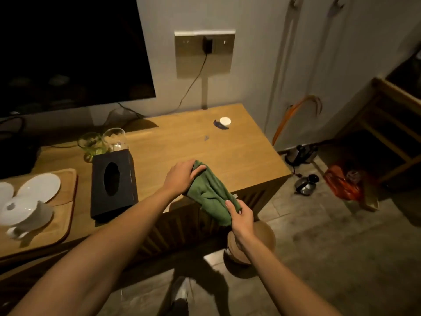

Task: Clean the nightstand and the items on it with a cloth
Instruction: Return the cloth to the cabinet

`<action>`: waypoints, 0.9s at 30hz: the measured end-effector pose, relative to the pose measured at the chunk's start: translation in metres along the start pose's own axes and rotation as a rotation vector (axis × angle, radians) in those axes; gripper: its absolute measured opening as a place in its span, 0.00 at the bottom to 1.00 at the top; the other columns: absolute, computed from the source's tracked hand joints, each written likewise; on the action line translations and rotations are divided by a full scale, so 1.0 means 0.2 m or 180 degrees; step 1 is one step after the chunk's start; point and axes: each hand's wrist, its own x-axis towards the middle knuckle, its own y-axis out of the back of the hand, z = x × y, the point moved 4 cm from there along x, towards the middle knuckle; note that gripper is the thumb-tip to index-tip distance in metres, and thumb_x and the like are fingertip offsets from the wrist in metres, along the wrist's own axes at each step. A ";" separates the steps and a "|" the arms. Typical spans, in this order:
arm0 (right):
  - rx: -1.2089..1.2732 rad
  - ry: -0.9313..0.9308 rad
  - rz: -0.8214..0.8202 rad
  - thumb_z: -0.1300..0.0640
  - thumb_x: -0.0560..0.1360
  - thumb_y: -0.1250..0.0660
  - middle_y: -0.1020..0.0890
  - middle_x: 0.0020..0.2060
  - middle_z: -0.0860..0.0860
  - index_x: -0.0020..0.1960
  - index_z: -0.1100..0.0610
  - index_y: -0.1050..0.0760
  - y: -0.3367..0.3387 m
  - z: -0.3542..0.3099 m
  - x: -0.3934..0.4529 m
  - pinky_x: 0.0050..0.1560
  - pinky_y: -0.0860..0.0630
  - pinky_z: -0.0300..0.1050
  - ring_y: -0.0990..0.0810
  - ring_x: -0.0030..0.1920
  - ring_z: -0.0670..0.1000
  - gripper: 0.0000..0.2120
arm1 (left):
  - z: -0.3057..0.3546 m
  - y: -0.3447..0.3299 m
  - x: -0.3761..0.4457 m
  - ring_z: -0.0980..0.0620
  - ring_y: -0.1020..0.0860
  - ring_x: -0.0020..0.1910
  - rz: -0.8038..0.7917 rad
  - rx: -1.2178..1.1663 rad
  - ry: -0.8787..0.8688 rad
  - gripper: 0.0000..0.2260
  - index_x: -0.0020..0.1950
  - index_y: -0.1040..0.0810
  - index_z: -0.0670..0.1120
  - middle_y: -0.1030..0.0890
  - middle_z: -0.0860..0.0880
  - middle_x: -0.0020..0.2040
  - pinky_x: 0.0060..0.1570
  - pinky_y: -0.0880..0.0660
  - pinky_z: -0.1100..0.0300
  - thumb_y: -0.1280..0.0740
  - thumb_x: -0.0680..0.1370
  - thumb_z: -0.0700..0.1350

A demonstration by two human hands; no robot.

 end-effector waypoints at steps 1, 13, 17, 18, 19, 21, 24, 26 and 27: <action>0.0016 -0.0113 0.0049 0.54 0.81 0.33 0.13 0.43 0.48 0.54 0.51 0.19 -0.04 0.05 0.07 0.40 0.19 0.37 0.13 0.46 0.45 0.04 | -0.07 -0.05 0.08 0.43 0.24 0.40 -0.0130 0.0057 -0.0039 0.20 0.42 0.29 0.47 0.22 0.46 0.39 0.40 0.27 0.48 0.42 0.81 0.62; 0.0402 -0.0919 0.0431 0.59 0.79 0.31 0.14 0.51 0.56 0.57 0.59 0.20 -0.27 0.44 0.27 0.53 0.17 0.48 0.14 0.53 0.53 0.08 | -0.44 -0.35 0.55 0.46 0.25 0.34 -0.1161 0.0519 -0.0423 0.24 0.37 0.29 0.48 0.24 0.48 0.33 0.35 0.26 0.47 0.42 0.78 0.68; 0.0423 -0.1035 0.0382 0.61 0.80 0.31 0.15 0.53 0.57 0.60 0.60 0.22 -0.28 0.46 0.30 0.56 0.17 0.48 0.15 0.55 0.53 0.10 | -0.49 -0.39 0.60 0.44 0.24 0.36 -0.1211 0.0688 -0.0488 0.24 0.39 0.28 0.45 0.22 0.46 0.35 0.37 0.24 0.45 0.41 0.79 0.66; 0.0401 -0.1077 0.0329 0.62 0.80 0.32 0.15 0.53 0.58 0.62 0.62 0.23 -0.28 0.47 0.30 0.56 0.17 0.49 0.15 0.54 0.53 0.12 | -0.49 -0.41 0.60 0.44 0.24 0.37 -0.1197 0.0727 -0.0543 0.24 0.40 0.28 0.45 0.22 0.47 0.37 0.38 0.24 0.45 0.41 0.79 0.65; 0.0356 -0.1145 0.0308 0.62 0.80 0.32 0.15 0.51 0.57 0.64 0.63 0.25 -0.28 0.48 0.31 0.55 0.18 0.49 0.15 0.52 0.53 0.14 | -0.49 -0.42 0.59 0.44 0.24 0.39 -0.1192 0.0741 -0.0572 0.23 0.42 0.28 0.45 0.22 0.47 0.39 0.39 0.24 0.45 0.41 0.79 0.65; 0.0133 -0.1270 0.0348 0.64 0.79 0.31 0.17 0.42 0.53 0.67 0.64 0.27 -0.26 0.48 0.30 0.47 0.19 0.45 0.18 0.42 0.51 0.17 | -0.48 -0.43 0.59 0.43 0.24 0.45 -0.1172 0.0742 -0.0466 0.20 0.48 0.28 0.46 0.24 0.45 0.47 0.43 0.23 0.46 0.40 0.79 0.63; 0.0002 -0.1476 0.0474 0.64 0.79 0.31 0.18 0.40 0.50 0.67 0.62 0.26 -0.22 0.46 0.28 0.37 0.23 0.38 0.20 0.37 0.46 0.17 | -0.43 -0.42 0.57 0.42 0.28 0.55 -0.1063 0.0959 -0.0441 0.19 0.59 0.29 0.45 0.28 0.42 0.56 0.48 0.24 0.46 0.41 0.81 0.60; 0.0025 -0.1499 0.0666 0.62 0.80 0.32 0.18 0.43 0.50 0.66 0.60 0.25 -0.17 0.42 0.24 0.37 0.23 0.36 0.18 0.39 0.45 0.15 | -0.35 -0.42 0.56 0.40 0.30 0.62 -0.1043 0.1050 -0.0601 0.20 0.65 0.30 0.45 0.30 0.40 0.62 0.53 0.24 0.44 0.42 0.81 0.58; 0.0023 -0.1472 0.0760 0.60 0.80 0.32 0.18 0.46 0.51 0.66 0.60 0.25 -0.14 0.39 0.22 0.43 0.22 0.38 0.17 0.45 0.47 0.15 | -0.31 -0.42 0.55 0.40 0.32 0.65 -0.1116 0.1085 -0.0705 0.22 0.68 0.31 0.44 0.32 0.40 0.66 0.56 0.25 0.42 0.42 0.81 0.58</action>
